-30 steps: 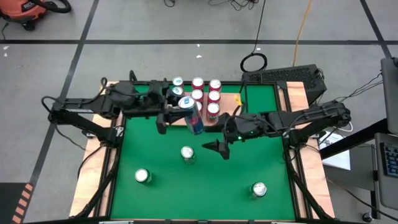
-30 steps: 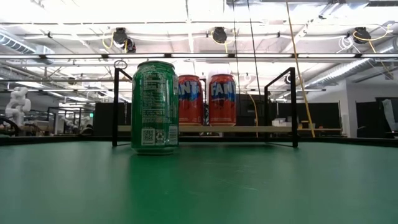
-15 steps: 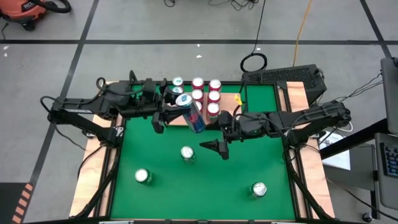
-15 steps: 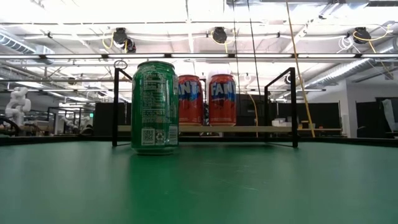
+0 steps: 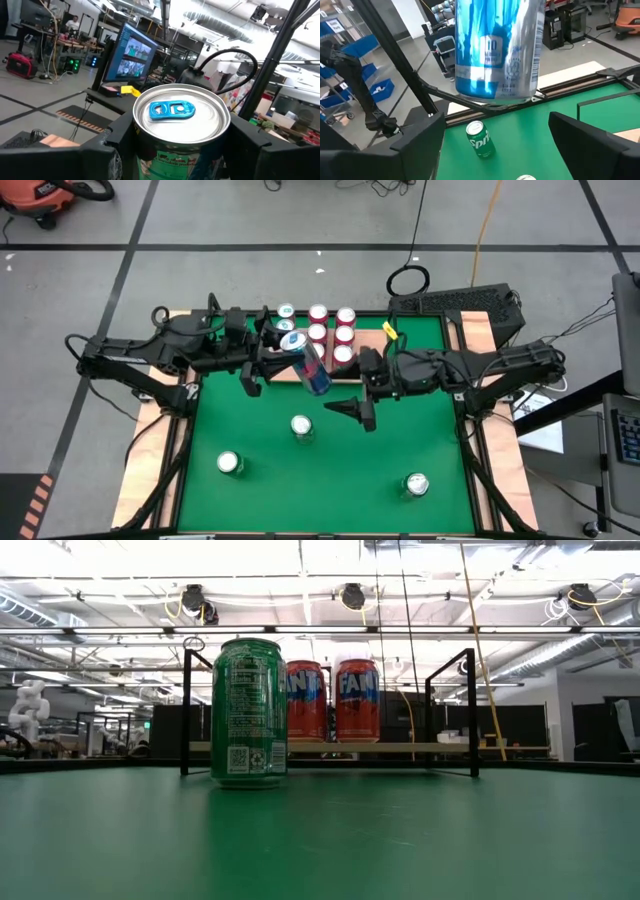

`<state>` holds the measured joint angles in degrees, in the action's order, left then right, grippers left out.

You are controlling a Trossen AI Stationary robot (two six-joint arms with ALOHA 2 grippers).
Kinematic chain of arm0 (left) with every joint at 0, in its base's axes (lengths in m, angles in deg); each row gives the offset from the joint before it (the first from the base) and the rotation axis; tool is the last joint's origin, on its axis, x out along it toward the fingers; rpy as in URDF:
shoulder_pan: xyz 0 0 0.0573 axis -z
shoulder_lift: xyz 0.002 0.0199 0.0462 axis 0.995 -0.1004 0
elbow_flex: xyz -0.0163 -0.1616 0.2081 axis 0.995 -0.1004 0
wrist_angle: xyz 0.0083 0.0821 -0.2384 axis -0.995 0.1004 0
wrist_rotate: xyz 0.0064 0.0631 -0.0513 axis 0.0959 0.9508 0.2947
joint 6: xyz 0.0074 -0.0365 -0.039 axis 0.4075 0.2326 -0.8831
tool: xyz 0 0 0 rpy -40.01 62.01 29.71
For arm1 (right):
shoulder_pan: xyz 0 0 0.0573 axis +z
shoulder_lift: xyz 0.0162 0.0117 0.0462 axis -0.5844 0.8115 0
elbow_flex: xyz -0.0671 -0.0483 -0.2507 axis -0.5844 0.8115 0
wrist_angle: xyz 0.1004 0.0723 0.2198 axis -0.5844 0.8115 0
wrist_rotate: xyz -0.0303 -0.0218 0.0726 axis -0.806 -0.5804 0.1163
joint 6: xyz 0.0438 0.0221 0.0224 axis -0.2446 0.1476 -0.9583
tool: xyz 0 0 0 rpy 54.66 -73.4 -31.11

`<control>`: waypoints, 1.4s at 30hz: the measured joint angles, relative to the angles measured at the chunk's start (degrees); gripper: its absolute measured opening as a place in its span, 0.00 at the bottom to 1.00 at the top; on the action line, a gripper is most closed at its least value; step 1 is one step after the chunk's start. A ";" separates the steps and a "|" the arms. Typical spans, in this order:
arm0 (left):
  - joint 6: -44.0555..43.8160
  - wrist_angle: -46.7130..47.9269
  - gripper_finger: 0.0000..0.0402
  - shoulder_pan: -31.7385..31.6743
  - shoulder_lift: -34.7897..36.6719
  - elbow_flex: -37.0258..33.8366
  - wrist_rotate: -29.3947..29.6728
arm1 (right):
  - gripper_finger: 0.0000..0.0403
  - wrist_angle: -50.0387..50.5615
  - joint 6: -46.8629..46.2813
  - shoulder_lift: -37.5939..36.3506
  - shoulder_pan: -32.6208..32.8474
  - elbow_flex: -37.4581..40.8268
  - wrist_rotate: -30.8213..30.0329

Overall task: Place canned beverage on shelf
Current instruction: Put the blue soda can on the shelf aligned with the other blue soda cans

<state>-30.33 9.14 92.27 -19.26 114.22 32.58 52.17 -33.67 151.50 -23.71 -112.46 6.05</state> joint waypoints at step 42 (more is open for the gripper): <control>4.76 -5.88 0.55 -0.02 -5.49 -0.04 -3.52 | 0.56 -4.15 -2.57 0.11 -4.87 -0.34 11.01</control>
<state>-25.57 3.26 92.25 -24.75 114.18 29.06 48.02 -36.23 151.61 -28.58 -112.80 17.06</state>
